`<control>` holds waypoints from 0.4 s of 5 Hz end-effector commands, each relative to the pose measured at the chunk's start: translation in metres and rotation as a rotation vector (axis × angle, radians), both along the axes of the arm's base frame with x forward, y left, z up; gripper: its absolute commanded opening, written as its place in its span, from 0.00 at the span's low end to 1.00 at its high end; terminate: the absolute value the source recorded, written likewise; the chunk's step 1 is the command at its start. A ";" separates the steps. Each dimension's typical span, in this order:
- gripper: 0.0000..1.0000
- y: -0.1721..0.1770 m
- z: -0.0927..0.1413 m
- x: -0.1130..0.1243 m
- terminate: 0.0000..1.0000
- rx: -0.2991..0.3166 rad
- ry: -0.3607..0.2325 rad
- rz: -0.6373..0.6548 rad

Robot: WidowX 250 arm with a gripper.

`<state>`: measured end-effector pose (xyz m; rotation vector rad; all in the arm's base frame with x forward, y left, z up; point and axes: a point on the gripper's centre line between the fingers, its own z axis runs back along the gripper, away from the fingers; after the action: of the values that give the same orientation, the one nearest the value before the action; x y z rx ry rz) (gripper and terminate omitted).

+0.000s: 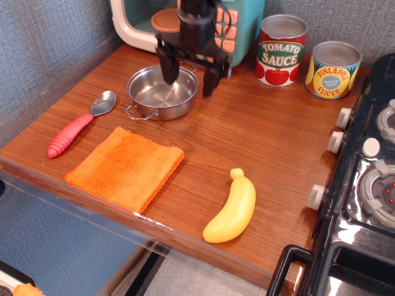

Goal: Move pot to back left of table.

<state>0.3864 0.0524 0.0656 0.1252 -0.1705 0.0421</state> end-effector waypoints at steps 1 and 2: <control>1.00 0.000 0.060 -0.050 0.00 -0.078 -0.127 0.024; 1.00 -0.002 0.051 -0.069 0.00 -0.091 -0.090 -0.009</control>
<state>0.3173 0.0444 0.0987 0.0229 -0.2012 0.0405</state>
